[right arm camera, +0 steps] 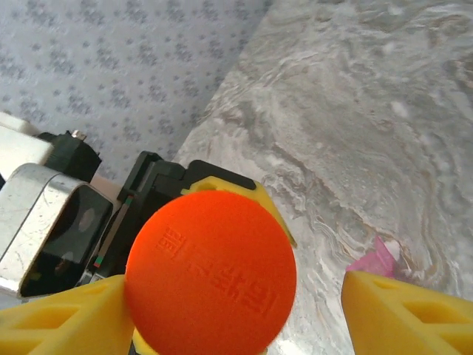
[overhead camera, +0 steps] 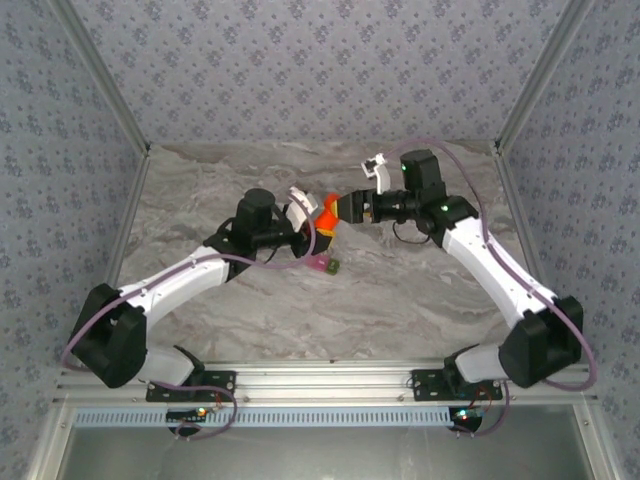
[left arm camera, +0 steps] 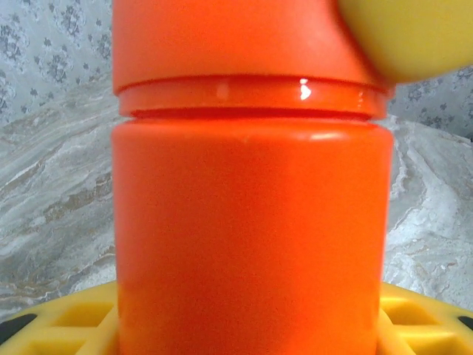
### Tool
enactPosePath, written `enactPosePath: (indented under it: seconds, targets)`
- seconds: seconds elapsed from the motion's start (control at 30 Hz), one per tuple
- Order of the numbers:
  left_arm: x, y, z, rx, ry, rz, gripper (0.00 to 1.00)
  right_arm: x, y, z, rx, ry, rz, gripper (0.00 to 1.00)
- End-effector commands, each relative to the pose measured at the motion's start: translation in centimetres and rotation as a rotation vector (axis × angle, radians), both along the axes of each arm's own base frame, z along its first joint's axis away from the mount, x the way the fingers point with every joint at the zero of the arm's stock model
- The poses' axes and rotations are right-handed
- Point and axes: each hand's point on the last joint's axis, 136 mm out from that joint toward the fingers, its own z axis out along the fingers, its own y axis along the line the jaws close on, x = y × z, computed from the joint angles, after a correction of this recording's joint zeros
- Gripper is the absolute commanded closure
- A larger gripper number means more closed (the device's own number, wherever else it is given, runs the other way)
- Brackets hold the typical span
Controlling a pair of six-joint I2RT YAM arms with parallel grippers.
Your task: Sort the pills into containers
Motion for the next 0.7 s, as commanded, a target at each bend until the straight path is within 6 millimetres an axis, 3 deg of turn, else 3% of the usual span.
enactPosePath:
  seconds: [0.0,0.03,0.2,0.47,0.67]
  targets:
    - [-0.7,-0.2,4.1,-0.067,-0.116,-0.039,1.00,0.5,-3.2,1.0,0.070,0.173,-0.341,0.25]
    - [-0.8,-0.2,3.9,-0.056,-0.119,-0.045,1.00,0.3,-3.2,0.5,0.086,0.202,-0.370,0.25]
    - [-0.9,-0.4,3.6,-0.036,-0.116,-0.064,1.00,0.9,-2.5,1.7,0.087,0.226,-0.413,0.23]
    - [-0.9,-0.4,3.2,-0.029,-0.103,-0.069,1.00,1.5,1.4,1.1,0.045,0.252,-0.324,0.24]
    - [-0.8,-0.4,2.8,-0.023,-0.100,-0.066,1.00,0.8,2.7,0.2,0.009,0.253,-0.280,0.30]
